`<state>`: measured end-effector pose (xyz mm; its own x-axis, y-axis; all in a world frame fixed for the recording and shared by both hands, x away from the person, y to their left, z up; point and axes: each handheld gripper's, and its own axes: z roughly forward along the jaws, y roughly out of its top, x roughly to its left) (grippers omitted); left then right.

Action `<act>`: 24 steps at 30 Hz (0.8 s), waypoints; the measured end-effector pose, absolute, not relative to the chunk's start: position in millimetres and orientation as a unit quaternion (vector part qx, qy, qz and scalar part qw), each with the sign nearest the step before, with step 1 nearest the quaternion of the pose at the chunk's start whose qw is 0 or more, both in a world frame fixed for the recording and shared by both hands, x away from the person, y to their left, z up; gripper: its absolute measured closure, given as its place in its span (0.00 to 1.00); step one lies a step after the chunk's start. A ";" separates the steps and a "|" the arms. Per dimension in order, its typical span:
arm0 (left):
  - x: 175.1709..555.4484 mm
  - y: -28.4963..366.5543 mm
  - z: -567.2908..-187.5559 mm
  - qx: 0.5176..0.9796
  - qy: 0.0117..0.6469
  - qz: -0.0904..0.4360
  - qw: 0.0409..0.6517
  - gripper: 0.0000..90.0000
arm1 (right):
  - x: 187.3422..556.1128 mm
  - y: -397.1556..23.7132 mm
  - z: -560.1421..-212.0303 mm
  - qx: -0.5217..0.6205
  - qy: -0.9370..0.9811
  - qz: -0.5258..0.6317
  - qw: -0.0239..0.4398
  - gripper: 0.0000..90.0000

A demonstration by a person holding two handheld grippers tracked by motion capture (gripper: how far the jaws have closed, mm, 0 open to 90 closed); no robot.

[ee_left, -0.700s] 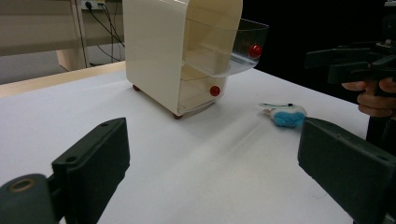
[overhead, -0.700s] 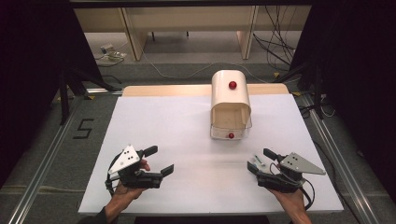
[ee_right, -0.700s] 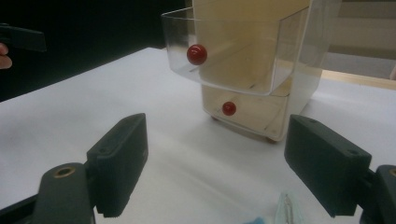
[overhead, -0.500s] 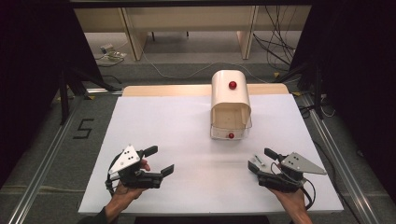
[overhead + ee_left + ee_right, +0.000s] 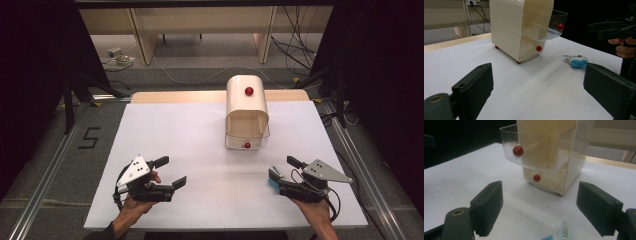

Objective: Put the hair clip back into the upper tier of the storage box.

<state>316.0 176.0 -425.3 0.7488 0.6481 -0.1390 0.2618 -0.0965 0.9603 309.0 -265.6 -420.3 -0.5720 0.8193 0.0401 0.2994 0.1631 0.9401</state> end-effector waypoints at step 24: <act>316.0 174.3 -425.6 0.723 0.314 0.161 0.594 0.10 | 344.7 -272.5 -443.5 0.457 0.784 0.383 0.172 0.23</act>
<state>316.0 174.3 -425.6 0.7510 0.6450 -0.1413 0.2631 -0.0961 0.9600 344.7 -272.5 -443.5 -0.5236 0.8482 0.0802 0.5854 0.2897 0.7572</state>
